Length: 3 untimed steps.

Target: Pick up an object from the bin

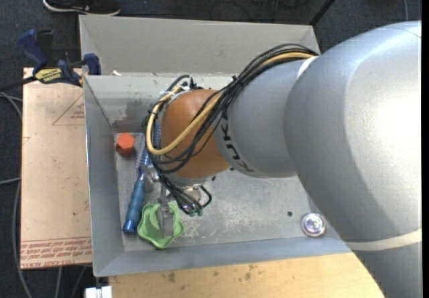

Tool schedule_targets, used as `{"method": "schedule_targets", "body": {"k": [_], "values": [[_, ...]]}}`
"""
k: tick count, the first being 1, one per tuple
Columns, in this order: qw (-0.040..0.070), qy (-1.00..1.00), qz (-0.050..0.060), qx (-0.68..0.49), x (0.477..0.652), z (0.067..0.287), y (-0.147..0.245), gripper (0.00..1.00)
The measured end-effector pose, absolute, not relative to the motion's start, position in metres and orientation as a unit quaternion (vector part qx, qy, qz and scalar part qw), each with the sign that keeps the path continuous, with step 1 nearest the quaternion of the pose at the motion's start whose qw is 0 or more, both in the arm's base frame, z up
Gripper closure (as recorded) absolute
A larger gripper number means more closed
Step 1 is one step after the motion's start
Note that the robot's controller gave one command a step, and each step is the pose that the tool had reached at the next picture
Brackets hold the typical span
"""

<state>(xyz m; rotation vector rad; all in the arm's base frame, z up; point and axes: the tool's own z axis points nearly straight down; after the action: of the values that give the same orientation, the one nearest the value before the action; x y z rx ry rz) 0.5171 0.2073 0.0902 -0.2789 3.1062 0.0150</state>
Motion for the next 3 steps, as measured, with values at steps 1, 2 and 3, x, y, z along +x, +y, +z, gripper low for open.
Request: {"method": "schedule_targets", "body": {"k": [1, 2, 3], "values": [[0.010, 0.999, 0.006, -0.037, 0.516, 0.090, 0.209, 0.00], [0.011, 0.999, 0.005, -0.048, 0.517, 0.090, 0.207, 0.00], [0.004, 0.959, 0.000, -0.282, 0.516, 0.167, 0.188, 0.00]]}}
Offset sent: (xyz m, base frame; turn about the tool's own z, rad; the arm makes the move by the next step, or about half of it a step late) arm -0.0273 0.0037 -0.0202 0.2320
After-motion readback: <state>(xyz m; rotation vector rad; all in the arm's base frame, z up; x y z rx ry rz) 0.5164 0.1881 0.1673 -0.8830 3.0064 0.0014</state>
